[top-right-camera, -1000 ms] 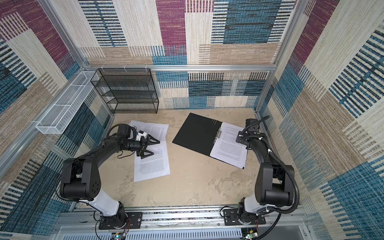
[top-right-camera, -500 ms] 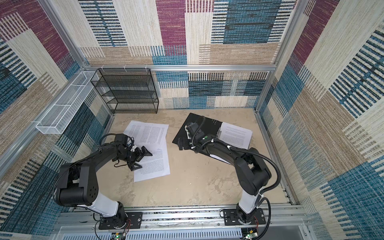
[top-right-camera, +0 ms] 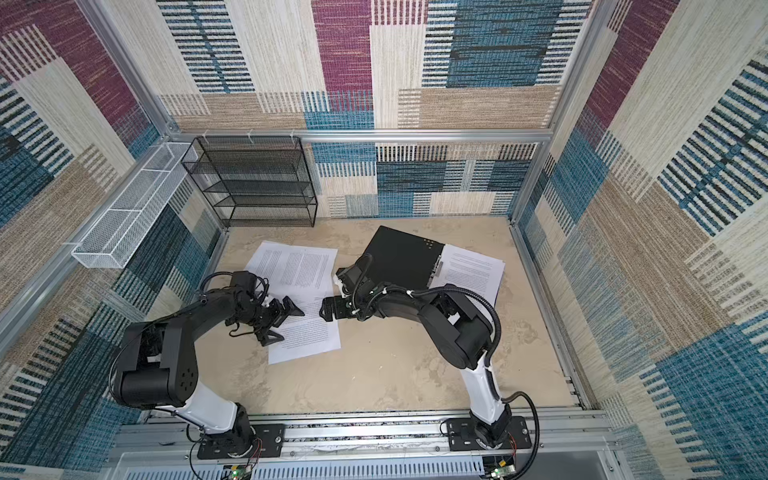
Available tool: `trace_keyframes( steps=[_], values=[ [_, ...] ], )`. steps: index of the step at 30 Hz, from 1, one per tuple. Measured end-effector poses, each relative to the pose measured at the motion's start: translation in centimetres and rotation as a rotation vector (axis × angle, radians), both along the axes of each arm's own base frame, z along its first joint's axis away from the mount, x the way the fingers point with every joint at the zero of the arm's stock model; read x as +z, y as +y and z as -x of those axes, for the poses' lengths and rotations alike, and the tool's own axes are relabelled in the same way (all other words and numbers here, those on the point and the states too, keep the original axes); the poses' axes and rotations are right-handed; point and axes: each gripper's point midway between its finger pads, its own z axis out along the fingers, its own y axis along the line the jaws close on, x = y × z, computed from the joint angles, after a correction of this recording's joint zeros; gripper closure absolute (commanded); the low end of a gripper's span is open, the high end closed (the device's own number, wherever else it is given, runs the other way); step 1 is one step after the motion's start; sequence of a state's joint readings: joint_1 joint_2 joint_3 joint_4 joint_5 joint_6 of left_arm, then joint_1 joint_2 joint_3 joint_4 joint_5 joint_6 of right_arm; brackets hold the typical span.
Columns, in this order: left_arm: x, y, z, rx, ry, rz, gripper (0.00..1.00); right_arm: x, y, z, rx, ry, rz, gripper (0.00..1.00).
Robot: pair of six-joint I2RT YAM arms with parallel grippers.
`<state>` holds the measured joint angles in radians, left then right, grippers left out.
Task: Put the files into the folder
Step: 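Reach the right gripper to the loose sheet pile and grasp the top sheet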
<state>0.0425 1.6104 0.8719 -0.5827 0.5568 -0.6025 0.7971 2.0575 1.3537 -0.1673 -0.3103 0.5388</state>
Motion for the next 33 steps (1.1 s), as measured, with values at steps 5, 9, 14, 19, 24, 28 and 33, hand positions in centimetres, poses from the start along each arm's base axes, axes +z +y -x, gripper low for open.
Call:
trace_keyframes(
  steps=[5,9,14,19,24,28,33],
  values=[
    [-0.2,0.0,0.1,0.001,0.010,0.001,0.00,-0.1,1.6,-0.3,-0.007,0.006,-0.030,0.03],
    [-0.4,0.0,0.3,0.005,0.017,0.003,0.00,0.0,2.7,-0.1,0.000,0.021,-0.068,0.03],
    [-0.5,0.0,0.2,0.013,0.020,0.006,0.00,0.3,3.5,0.4,-0.005,0.065,-0.134,0.02],
    [-0.5,0.0,0.2,0.019,0.022,0.008,0.00,0.7,4.3,1.5,0.003,0.139,-0.220,0.02],
    [-0.5,0.0,0.3,0.023,0.022,0.015,0.00,1.0,4.2,3.1,0.007,0.220,-0.289,0.00],
    [-0.5,0.0,0.2,0.027,0.022,0.024,0.00,1.0,4.4,4.0,0.011,0.280,-0.357,0.00],
    [-0.3,-0.6,0.1,0.031,0.019,0.065,0.00,1.3,5.8,2.4,0.014,0.285,-0.403,0.00]
  ],
)
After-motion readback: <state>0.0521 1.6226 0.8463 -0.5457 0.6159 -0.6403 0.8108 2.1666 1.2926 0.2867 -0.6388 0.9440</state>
